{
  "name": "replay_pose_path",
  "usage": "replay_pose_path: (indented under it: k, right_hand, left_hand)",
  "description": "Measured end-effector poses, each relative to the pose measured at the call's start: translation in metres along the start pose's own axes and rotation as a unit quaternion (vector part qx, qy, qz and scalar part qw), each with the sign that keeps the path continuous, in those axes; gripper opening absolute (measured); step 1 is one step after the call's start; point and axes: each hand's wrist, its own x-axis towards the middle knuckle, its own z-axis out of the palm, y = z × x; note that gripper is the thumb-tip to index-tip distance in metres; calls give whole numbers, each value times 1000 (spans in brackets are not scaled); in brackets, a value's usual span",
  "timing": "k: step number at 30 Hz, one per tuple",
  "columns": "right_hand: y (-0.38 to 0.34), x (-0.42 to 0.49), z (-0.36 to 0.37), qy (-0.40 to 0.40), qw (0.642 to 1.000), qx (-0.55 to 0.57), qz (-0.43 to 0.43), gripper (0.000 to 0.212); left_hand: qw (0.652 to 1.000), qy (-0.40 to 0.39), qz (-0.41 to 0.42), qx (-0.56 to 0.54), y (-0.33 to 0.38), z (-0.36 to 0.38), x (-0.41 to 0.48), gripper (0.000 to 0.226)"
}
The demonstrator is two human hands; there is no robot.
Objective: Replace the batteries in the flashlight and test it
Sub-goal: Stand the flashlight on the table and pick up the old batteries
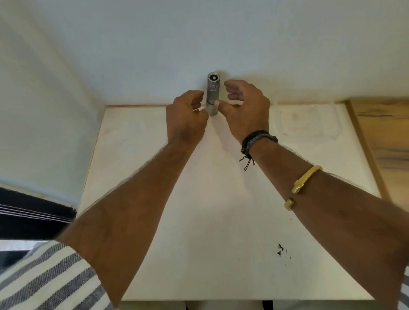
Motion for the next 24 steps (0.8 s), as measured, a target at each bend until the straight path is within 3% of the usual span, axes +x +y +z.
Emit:
replay_pose_path:
  k: [10, 24]
  right_hand:
    - [-17, -77, -77, 45, 998, 35, 6, 21]
    - [26, -172, -197, 91, 992, 38, 84, 7]
  left_hand:
    - [999, 49, 9, -20, 43, -18, -93, 28]
    - [994, -89, 35, -62, 78, 35, -216, 27]
